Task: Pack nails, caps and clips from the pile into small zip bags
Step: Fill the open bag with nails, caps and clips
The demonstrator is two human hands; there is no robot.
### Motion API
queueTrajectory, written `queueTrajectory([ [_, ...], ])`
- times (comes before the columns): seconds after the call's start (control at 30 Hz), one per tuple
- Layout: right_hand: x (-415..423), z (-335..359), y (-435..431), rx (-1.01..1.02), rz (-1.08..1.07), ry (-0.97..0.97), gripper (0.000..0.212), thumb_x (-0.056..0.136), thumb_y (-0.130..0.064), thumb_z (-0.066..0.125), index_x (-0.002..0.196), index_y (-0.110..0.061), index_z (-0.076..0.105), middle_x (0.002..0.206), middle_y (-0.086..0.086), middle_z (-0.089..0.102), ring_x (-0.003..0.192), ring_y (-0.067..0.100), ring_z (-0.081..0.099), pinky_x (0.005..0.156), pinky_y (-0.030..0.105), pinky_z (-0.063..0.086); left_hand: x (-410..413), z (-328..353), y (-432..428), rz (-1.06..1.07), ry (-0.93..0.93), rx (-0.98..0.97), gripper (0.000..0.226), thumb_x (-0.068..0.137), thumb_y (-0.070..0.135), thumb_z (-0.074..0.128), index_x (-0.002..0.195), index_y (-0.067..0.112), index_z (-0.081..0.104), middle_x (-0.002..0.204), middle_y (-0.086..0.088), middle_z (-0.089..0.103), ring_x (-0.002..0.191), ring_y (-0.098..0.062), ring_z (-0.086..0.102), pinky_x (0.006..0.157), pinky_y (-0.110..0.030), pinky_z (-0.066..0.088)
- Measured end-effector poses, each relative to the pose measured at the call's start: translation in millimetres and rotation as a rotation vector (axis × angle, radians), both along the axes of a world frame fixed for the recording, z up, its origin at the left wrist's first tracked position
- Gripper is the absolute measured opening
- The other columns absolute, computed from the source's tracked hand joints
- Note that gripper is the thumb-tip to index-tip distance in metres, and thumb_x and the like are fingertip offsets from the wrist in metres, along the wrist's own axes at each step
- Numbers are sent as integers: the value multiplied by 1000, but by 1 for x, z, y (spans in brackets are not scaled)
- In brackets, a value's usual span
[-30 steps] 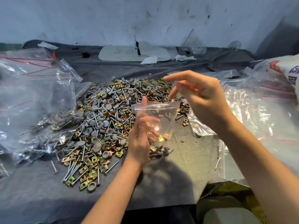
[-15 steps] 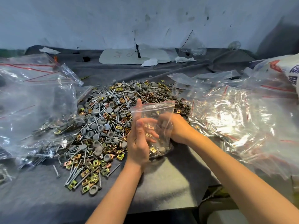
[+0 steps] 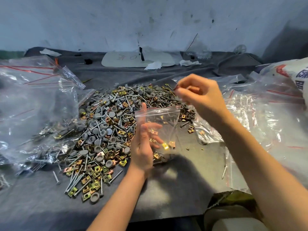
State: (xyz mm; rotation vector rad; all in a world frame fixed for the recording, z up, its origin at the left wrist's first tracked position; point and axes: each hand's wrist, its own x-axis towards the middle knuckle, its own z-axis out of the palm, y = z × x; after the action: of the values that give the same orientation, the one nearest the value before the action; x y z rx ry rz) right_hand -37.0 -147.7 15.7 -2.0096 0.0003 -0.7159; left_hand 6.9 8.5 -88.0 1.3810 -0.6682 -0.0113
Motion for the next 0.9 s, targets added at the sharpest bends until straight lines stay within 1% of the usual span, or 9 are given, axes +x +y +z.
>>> queueTrajectory([
  [0.1, -1, 32, 10, -196, 75, 66, 2, 82, -16, 70, 82, -17, 69, 69, -9, 62, 62, 5, 51, 59, 16, 41, 1, -5, -1, -16, 50, 16, 44, 97, 32, 19, 135, 42, 40, 101, -10, 65, 65, -19, 60, 55, -32, 51],
  [0.17, 3, 36, 18, -414, 96, 208, 4, 83, -18, 70, 84, -14, 71, 71, -7, 63, 60, 0, 47, 58, 14, 37, 3, -10, -2, -16, 106, 28, 54, 96, 36, 19, 130, 7, 49, 102, -7, 67, 65, -16, 61, 54, -27, 50],
  [0.23, 5, 34, 22, -543, 125, 325, 7, 84, -19, 70, 88, -13, 72, 73, -7, 62, 60, -2, 47, 58, 13, 36, 4, -12, -1, -22, 125, 48, 65, 95, 39, 19, 129, -8, 46, 103, -9, 67, 66, -19, 61, 55, -29, 49],
  [0.37, 5, 34, 22, -572, 168, 367, 5, 82, -22, 73, 84, -18, 71, 72, -5, 61, 60, -2, 46, 57, 12, 35, 1, -8, -1, -44, 153, 35, 64, 95, 43, 18, 118, -7, 52, 103, -8, 67, 65, -18, 60, 57, -31, 47],
  [0.5, 4, 37, 23, -573, 228, 365, 7, 78, -22, 77, 81, -23, 70, 72, -14, 58, 66, -3, 48, 61, 12, 36, -1, -7, -1, -50, 140, 28, 81, 90, 71, 22, 112, 1, 55, 97, -11, 65, 61, -16, 60, 52, -33, 47],
  [0.6, 4, 37, 24, -595, 255, 428, 9, 79, -26, 75, 87, -22, 73, 86, -12, 62, 78, -1, 53, 70, 19, 40, 1, -8, 0, -52, 136, 49, 73, 99, 49, 19, 126, -13, 46, 96, -11, 65, 62, -18, 60, 52, -28, 49],
  [0.67, 5, 37, 22, -598, 231, 438, 10, 81, -27, 74, 89, -22, 74, 90, -9, 64, 81, 3, 55, 70, 21, 41, 2, -10, 0, -38, 127, 46, 65, 101, 41, 18, 123, -13, 47, 102, -11, 65, 63, -17, 60, 52, -23, 49],
  [0.8, 7, 36, 17, -593, 121, 435, 4, 82, -24, 71, 83, -22, 74, 79, -7, 68, 65, 1, 54, 61, 18, 41, 3, -12, -1, -37, 141, 16, 55, 95, 38, 22, 118, -1, 54, 101, -7, 66, 63, -14, 61, 54, -26, 47],
  [0.9, 9, 33, 14, -669, 50, 464, 5, 80, -24, 72, 84, -22, 76, 78, -8, 69, 61, -3, 51, 57, 12, 37, 0, -9, -2, -58, 124, -5, 46, 96, 47, 25, 107, 23, 62, 97, -3, 67, 62, -13, 61, 54, -28, 46],
])
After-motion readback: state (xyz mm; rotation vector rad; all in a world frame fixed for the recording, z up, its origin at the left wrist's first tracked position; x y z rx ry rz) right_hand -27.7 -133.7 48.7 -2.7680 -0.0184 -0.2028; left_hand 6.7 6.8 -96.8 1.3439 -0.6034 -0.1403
